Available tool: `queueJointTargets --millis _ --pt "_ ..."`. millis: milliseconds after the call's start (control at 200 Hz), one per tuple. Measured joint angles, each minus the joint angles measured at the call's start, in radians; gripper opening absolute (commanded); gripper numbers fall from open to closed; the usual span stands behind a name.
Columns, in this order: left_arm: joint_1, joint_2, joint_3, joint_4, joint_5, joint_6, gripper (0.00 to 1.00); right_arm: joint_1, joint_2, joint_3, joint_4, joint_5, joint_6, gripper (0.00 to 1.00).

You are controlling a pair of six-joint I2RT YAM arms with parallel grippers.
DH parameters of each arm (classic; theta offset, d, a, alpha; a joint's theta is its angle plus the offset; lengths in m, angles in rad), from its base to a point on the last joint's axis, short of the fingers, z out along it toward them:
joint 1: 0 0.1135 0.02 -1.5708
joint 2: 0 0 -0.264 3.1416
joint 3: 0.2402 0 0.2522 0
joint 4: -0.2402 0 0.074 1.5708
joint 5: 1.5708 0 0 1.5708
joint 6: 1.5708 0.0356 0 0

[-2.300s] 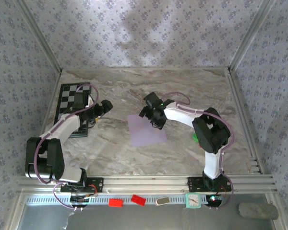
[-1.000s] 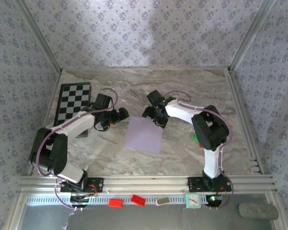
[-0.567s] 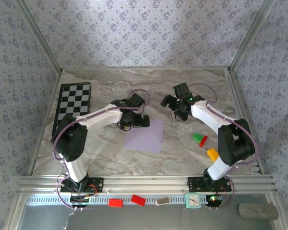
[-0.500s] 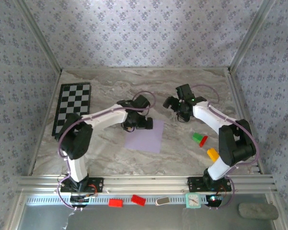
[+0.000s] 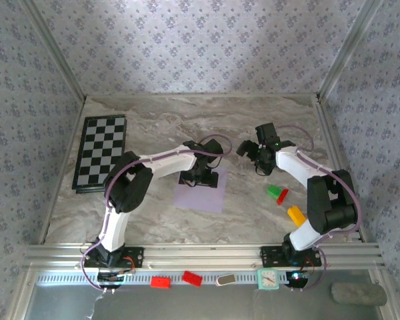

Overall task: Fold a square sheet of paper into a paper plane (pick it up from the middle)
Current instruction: First fold the square sheet of paper in half at the center of the table.

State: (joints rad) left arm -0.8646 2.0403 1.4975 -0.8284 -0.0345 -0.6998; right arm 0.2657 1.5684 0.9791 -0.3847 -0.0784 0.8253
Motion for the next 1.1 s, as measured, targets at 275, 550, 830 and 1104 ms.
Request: queueJointTargets --millis 275,550,830,1104 --pt "-0.009 0.025 0.01 -0.011 -0.008 0.0 0.95 -0.002 0.0 -0.002 0.001 -0.008 0.0 1.0" --pt "-0.009 0.028 0.01 -0.01 -0.008 0.0 0.92 -0.006 0.0 -0.002 0.001 -0.007 0.0 1.0" --pt "-0.009 0.028 0.007 -0.009 -0.011 0.0 0.87 -0.006 0.0 -0.002 0.013 -0.02 0.0 0.99" --pt "-0.009 0.013 -0.009 0.002 -0.022 -0.01 0.56 -0.006 0.0 -0.003 0.032 -0.04 -0.001 0.98"
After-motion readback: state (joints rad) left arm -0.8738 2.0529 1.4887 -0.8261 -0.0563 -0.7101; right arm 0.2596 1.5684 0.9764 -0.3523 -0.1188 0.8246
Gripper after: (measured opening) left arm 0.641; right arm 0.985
